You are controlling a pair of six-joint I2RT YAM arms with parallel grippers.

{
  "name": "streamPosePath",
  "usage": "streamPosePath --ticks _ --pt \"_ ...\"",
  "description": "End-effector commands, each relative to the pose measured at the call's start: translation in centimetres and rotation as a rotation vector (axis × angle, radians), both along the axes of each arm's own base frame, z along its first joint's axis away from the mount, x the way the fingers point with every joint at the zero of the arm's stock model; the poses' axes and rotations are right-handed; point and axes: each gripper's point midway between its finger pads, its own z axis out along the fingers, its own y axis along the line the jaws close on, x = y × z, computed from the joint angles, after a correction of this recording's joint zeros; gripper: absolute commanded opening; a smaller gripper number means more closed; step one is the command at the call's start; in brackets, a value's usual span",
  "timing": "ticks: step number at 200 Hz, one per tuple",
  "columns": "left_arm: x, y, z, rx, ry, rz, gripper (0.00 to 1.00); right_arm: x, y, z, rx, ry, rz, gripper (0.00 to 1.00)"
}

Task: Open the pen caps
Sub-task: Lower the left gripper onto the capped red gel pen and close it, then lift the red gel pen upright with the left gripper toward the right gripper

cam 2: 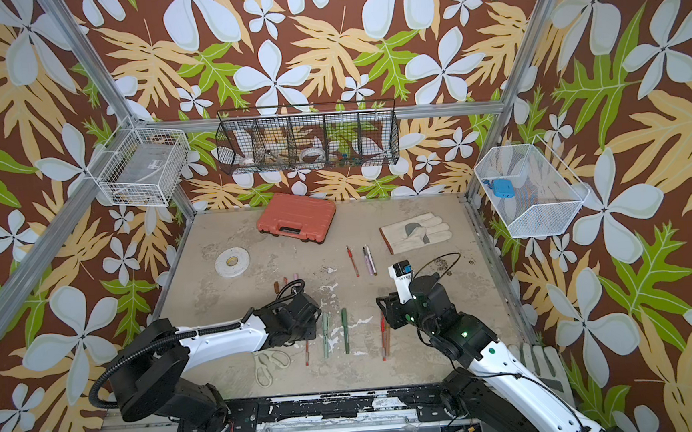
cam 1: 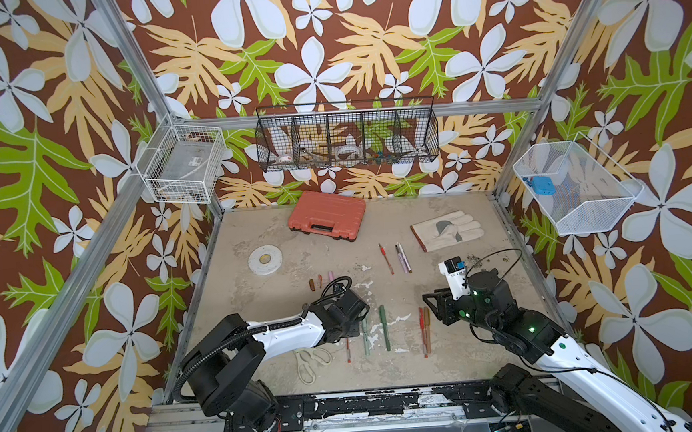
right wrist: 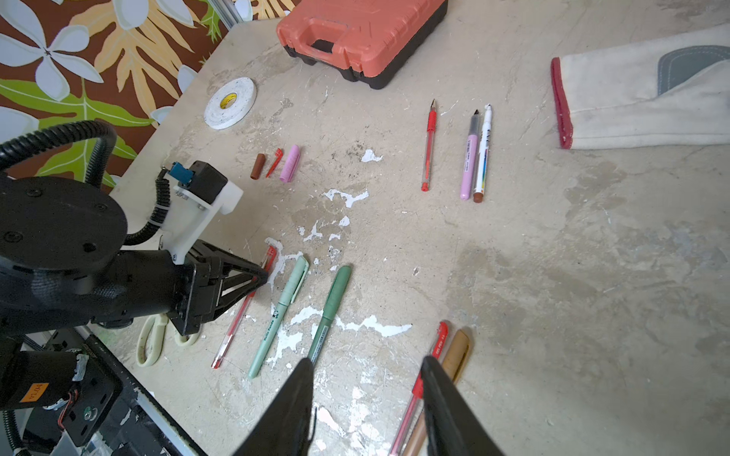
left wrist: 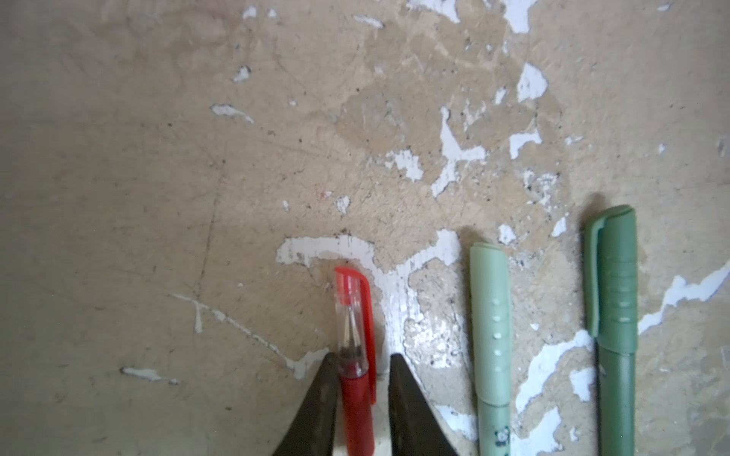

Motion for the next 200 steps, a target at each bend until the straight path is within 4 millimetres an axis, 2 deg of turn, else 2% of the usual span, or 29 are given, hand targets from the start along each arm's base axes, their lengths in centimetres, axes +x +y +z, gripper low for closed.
streamPosePath --ticks 1,30,54,87,107,126,142,169,200 --pt "-2.2 1.5 -1.8 0.053 0.092 -0.020 0.24 0.1 -0.4 0.3 -0.012 -0.013 -0.018 0.45" --pt "-1.6 1.0 -2.3 0.088 0.105 -0.031 0.18 0.0 -0.3 0.6 -0.004 -0.026 -0.009 0.45" --pt "-2.0 0.4 -3.3 0.079 0.145 -0.044 0.17 0.1 -0.4 0.9 0.000 -0.038 -0.015 0.45" --pt "-2.3 1.2 -4.3 0.117 0.153 -0.037 0.14 0.1 -0.4 0.9 0.000 -0.039 -0.013 0.45" --pt "-2.2 1.4 -4.3 0.106 0.138 -0.029 0.08 0.2 -0.3 0.7 -0.004 -0.032 -0.008 0.45" --pt "-1.9 0.8 -3.0 0.052 0.103 -0.029 0.04 0.2 -0.2 0.7 -0.003 -0.032 -0.006 0.45" --pt "-1.5 0.1 -1.2 -0.001 0.065 -0.037 0.02 0.2 -0.1 0.8 0.001 -0.037 -0.001 0.45" --pt "-0.3 -0.7 2.8 -0.063 -0.020 -0.028 0.00 0.2 0.3 1.1 0.015 -0.042 0.014 0.45" --pt "1.1 -1.5 7.8 -0.141 -0.118 -0.016 0.00 0.3 0.9 2.6 0.053 -0.068 0.035 0.45"
